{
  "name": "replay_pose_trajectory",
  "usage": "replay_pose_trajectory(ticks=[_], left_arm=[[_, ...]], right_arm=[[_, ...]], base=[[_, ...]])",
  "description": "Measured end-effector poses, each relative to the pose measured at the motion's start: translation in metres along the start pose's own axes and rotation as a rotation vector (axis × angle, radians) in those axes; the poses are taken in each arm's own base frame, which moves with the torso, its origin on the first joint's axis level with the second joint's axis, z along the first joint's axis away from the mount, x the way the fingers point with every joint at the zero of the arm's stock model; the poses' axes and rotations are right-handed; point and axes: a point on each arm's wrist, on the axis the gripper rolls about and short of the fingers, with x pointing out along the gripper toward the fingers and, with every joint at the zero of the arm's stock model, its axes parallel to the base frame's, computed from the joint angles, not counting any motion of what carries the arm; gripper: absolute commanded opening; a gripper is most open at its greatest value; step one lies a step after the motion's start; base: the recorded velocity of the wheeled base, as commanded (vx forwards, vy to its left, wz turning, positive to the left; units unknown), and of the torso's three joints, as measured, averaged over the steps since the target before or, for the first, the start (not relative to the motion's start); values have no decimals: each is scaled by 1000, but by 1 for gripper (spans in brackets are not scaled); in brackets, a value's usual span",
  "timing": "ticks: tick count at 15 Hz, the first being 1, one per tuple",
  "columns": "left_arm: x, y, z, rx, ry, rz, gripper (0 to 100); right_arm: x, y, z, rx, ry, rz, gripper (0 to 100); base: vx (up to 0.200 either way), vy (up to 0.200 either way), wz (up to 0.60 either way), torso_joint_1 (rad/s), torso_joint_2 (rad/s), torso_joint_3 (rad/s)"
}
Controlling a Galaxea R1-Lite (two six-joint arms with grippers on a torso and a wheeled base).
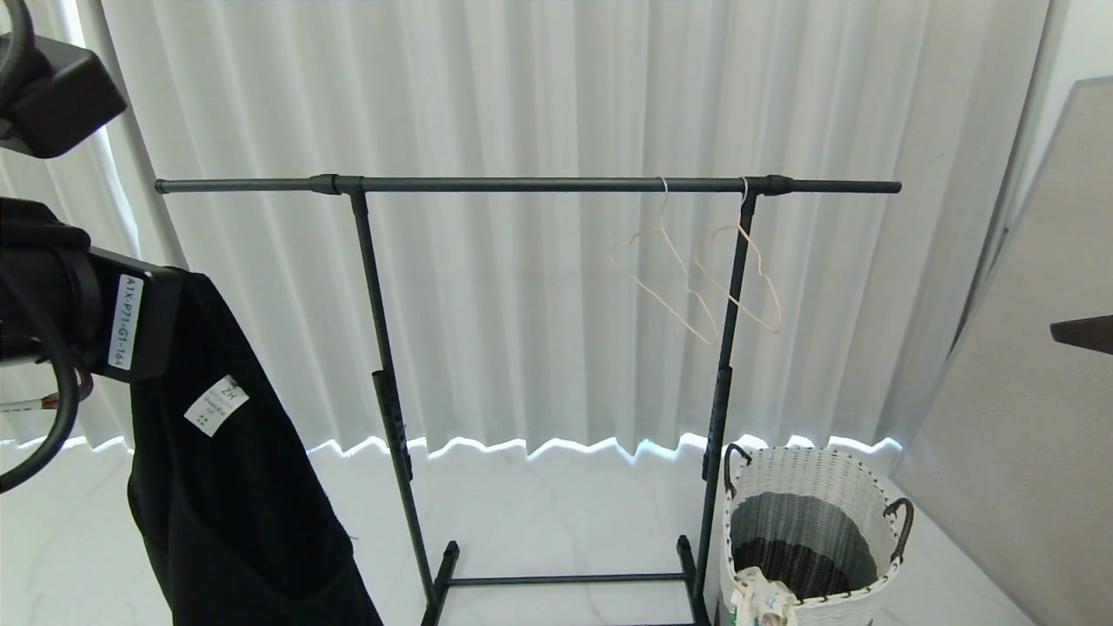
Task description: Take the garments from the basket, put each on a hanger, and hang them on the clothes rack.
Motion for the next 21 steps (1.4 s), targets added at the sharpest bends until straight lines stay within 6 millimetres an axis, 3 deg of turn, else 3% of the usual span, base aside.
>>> replay_pose_trajectory(ticks=[3, 12, 21], left_arm=[[-1, 1, 0, 5, -2, 2, 0], [-2, 1, 1, 9, -7, 1, 0], [-4, 2, 1, 12, -11, 3, 0]], right_arm=[[3, 2, 7, 9, -65, 99, 100], [31, 4, 23, 20, -113, 93, 100], [46, 4, 22, 28, -70, 83, 100]], base=[[200, 0, 0, -6, -4, 5], [200, 0, 0, 2, 1, 2], [200, 0, 0, 1, 3, 1]])
